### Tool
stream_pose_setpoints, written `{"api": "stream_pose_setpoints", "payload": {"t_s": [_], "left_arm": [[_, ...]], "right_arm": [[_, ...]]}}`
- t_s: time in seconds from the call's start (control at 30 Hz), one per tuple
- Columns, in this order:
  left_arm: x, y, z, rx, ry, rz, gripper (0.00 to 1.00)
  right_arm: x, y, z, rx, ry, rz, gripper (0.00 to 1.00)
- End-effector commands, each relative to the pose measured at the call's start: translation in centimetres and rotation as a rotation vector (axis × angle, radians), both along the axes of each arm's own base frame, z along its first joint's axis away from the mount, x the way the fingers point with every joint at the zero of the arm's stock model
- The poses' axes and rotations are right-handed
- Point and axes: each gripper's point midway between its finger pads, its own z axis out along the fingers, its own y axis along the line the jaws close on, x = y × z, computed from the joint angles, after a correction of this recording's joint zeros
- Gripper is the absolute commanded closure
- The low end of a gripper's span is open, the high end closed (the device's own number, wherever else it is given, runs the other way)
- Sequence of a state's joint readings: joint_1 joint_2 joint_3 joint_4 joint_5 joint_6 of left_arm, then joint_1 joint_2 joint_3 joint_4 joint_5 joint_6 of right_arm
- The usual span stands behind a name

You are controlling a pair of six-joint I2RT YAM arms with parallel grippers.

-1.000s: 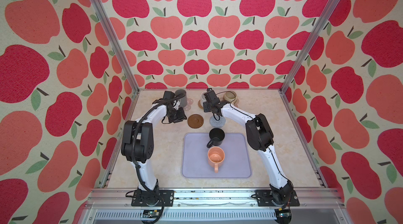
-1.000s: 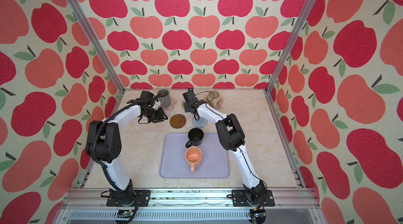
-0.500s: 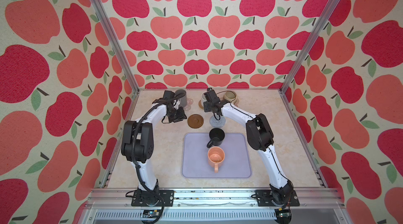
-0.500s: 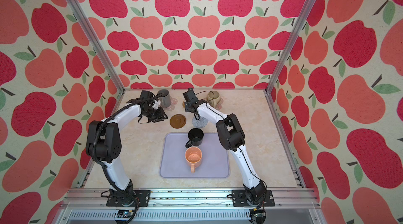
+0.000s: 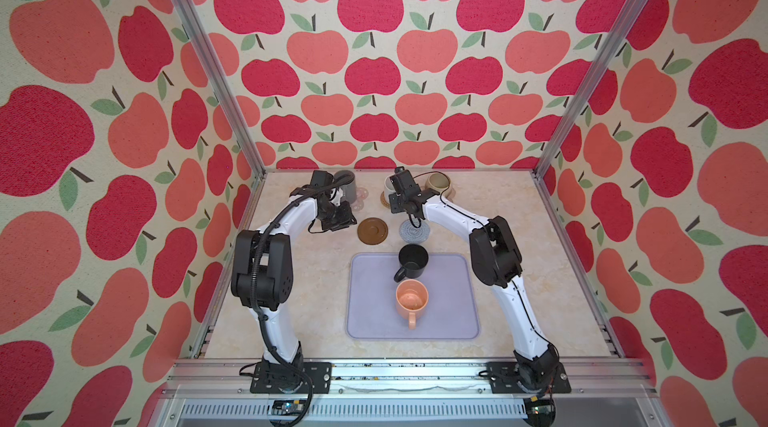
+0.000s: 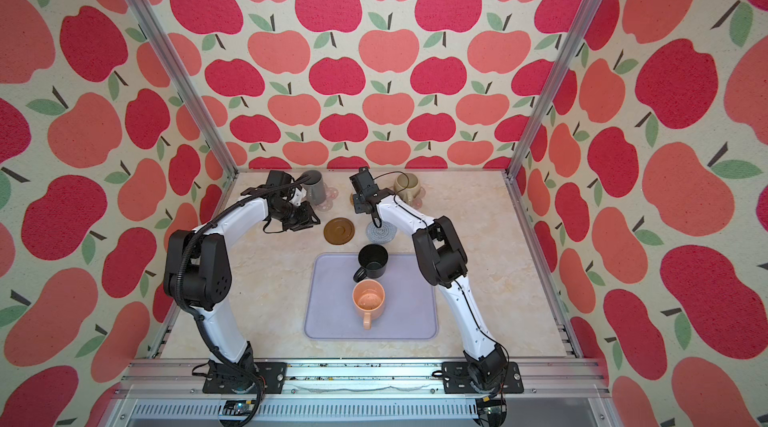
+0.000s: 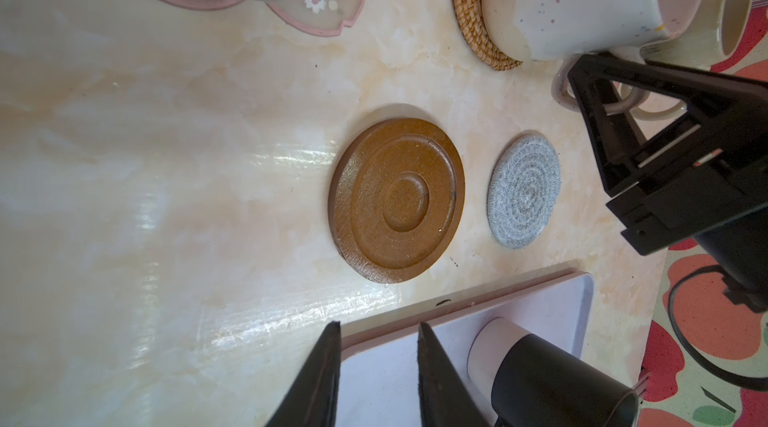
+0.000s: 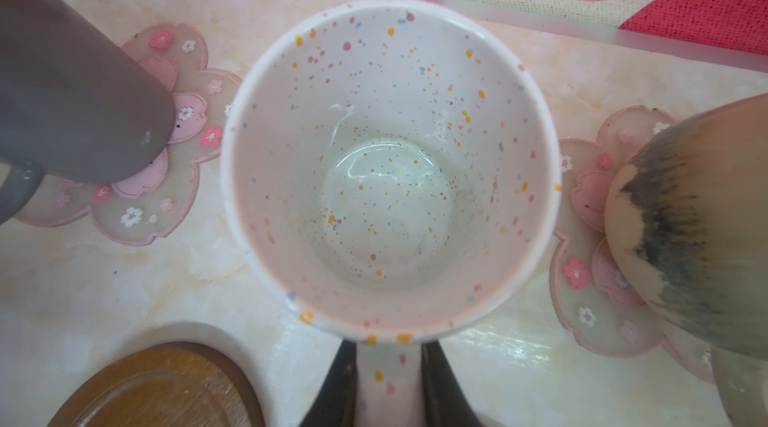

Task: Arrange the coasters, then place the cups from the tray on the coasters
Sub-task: 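Hold the white speckled mug steady on the rattan coaster with the right gripper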

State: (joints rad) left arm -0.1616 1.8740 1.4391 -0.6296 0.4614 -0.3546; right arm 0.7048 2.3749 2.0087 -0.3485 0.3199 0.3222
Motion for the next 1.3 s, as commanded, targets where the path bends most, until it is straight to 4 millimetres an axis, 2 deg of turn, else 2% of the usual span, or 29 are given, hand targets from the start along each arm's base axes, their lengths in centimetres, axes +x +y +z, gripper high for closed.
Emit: {"api": "stream_pose_setpoints", "payload": {"t_s": [0.0, 0.13, 0.53, 1.27], "left_arm": [[-0.1, -0.3, -0.3, -0.011, 0.024, 0.004, 0.67], [-0.1, -0.4, -0.5, -0.017, 0.027, 0.005, 0.67], [-0.2, -0.5, -0.7, -0.011, 0.033, 0.000, 0.67], [-0.3, -0.4, -0.7, -0.007, 0.036, 0.001, 0.67]], "right_arm": [[1.9, 1.2, 7.9, 0.124, -0.179, 0.002, 1.00], [2.1, 1.5, 8.3, 0.116, -0.200, 0.002, 1.00], [2.4, 1.2, 6.2, 0.096, -0.152, -0.026, 1.00], [1.6, 1.0, 2.6, 0.090, -0.074, -0.042, 1.00]]}}
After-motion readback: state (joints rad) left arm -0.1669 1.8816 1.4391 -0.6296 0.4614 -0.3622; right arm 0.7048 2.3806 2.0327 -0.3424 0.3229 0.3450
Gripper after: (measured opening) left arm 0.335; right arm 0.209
